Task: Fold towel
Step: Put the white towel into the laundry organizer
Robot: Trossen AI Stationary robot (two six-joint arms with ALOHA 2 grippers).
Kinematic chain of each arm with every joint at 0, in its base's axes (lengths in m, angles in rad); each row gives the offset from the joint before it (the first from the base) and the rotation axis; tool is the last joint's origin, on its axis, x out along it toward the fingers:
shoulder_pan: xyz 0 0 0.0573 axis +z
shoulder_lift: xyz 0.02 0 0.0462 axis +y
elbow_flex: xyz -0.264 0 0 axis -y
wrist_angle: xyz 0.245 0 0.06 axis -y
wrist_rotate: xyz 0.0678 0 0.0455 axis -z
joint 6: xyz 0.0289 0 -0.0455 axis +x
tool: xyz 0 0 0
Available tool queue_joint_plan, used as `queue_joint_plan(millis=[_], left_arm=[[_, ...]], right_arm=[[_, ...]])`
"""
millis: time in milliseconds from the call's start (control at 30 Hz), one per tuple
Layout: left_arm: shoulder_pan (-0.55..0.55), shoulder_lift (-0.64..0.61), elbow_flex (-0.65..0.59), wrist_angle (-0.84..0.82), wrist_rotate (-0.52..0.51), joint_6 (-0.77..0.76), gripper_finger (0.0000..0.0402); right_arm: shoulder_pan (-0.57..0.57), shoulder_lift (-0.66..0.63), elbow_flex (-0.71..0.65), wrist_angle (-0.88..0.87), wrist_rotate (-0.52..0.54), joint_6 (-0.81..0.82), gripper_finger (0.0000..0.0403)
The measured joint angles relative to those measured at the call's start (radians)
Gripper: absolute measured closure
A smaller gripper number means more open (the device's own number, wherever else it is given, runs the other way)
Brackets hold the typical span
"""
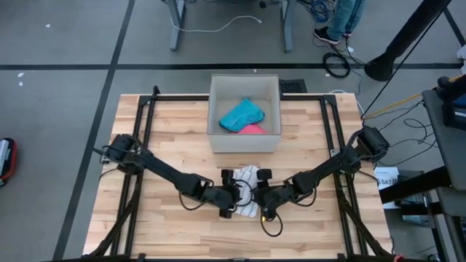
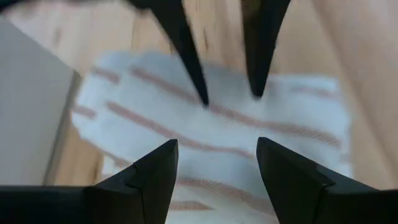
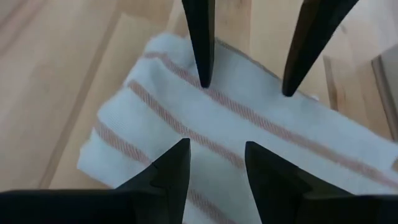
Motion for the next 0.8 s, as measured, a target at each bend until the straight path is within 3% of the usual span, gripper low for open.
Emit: queue_joint_plan(millis=[433,633,800], left_arm=[[0.062,0.114,0.005,-0.011,0.097,-0.107,0.0175],[0.062,0.108,0.002,-0.006,0.093,-0.108,0.0175],[0.072,0.109,0.002,-0.007,0.098,-0.114,0.0175]], right_arm=[[0.007,0.000,0.000,-0.055,-0.004,0.058,0.0261],[0.072,0.000,0.002,0.040,-0.109,-0.036,0.0261],[0.137,0.035,0.002,0.090,-0.103,-0.100,0.0237]])
